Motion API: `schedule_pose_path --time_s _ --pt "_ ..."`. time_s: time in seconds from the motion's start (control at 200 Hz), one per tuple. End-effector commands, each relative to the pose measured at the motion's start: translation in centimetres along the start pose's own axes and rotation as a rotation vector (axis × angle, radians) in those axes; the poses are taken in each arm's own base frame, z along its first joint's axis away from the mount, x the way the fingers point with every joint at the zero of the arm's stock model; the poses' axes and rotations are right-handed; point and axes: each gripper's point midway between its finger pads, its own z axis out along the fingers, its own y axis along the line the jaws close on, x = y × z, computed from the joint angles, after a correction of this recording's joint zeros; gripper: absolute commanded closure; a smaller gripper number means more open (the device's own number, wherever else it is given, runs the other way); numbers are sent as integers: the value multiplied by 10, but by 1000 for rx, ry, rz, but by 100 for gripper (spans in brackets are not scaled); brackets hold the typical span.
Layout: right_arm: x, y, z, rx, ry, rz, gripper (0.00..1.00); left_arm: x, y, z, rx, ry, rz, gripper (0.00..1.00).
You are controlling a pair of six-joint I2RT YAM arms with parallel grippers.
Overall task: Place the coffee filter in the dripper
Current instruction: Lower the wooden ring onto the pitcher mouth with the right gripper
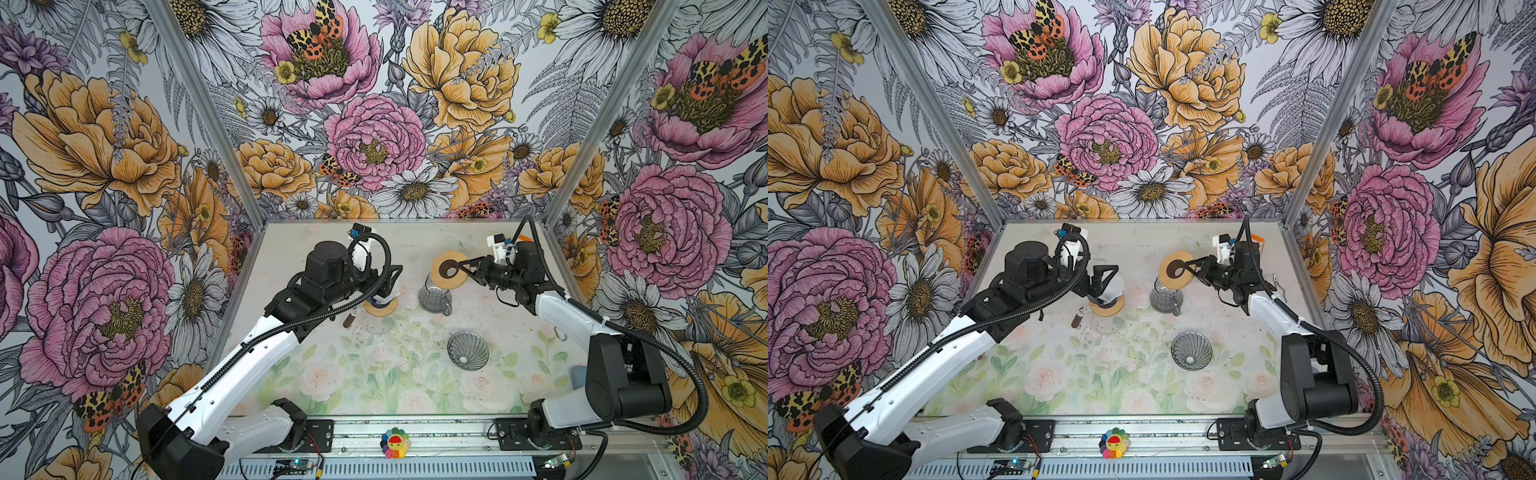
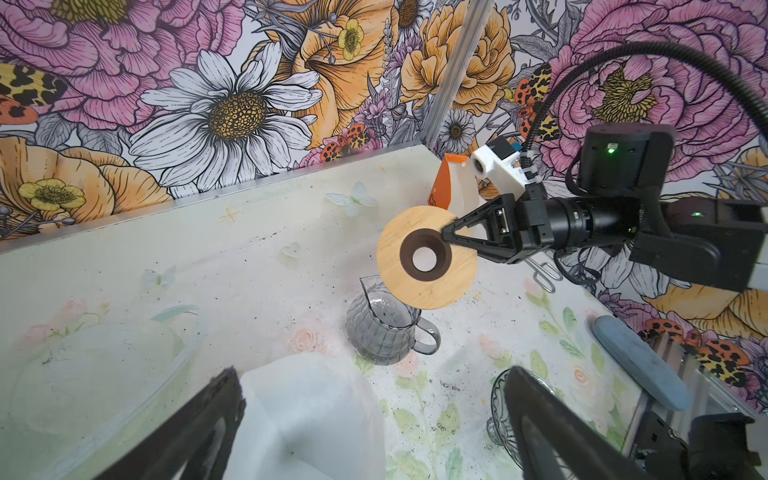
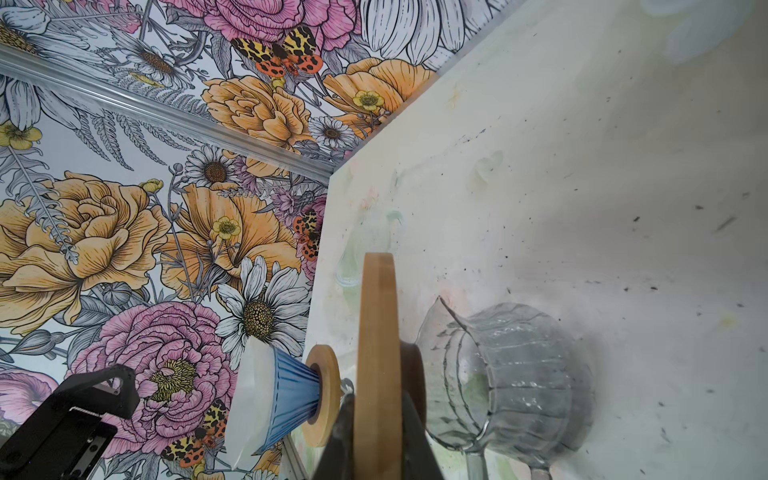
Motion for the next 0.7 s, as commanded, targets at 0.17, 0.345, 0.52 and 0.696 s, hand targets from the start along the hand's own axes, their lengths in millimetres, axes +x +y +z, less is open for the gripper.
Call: schedule_pose_path --time_s 0.17,0.345,0.52,0.696 --pt "-14 19 18 -113 -11 -19 100 10 6 -2 -13 18 -19 1" --pt "-12 17 25 -131 1 -5 100 12 6 -2 -15 21 -31 1" --pt "-8 10 33 -136 20 16 100 13 7 0 -16 27 -34 1" --pt "-4 2 39 -133 39 38 100 15 7 2 -16 34 -35 1"
